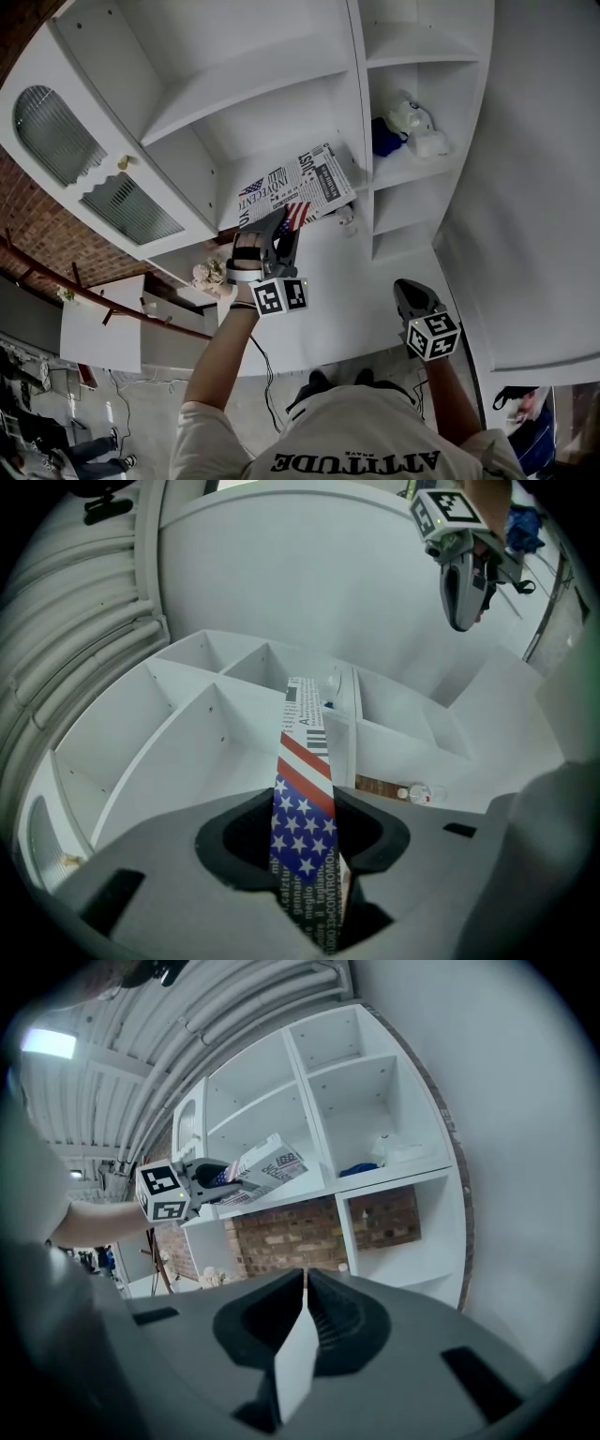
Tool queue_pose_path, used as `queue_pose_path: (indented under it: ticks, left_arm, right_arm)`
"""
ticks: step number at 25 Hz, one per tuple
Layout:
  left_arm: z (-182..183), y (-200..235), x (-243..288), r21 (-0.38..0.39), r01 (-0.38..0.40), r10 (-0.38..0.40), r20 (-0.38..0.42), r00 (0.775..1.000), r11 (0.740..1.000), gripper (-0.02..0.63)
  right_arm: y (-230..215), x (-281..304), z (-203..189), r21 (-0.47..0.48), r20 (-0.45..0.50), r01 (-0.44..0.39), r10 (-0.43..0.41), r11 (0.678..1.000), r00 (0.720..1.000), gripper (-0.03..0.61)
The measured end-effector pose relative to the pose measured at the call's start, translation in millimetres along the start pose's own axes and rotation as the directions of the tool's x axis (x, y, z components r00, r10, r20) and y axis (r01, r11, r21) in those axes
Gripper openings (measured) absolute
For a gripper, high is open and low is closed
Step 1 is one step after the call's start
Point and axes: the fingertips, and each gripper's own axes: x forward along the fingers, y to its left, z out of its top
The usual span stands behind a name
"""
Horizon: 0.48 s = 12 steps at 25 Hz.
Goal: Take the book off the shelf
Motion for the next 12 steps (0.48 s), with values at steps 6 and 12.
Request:
queue_pose_path:
  ticks: [6,12]
  left_arm:
    - [-14.9,13.2,-24.6,-0.081,-0.037,0.034,-0.037,0.999,0.996,0.176]
    - [-18.1,24.4,-60.6,-0.137,-0.075,0.067,-0.064,0.996,0.988,0.176]
  right_arm:
    - [10.5,13.4,-4.9,-0.004,-0.018,-0.050,0.050,0.999,0.999,0.032]
    - [27.3,22.8,-13.9,0.001,-0.035,-0.101,0.101,0.995,0.994,0.032]
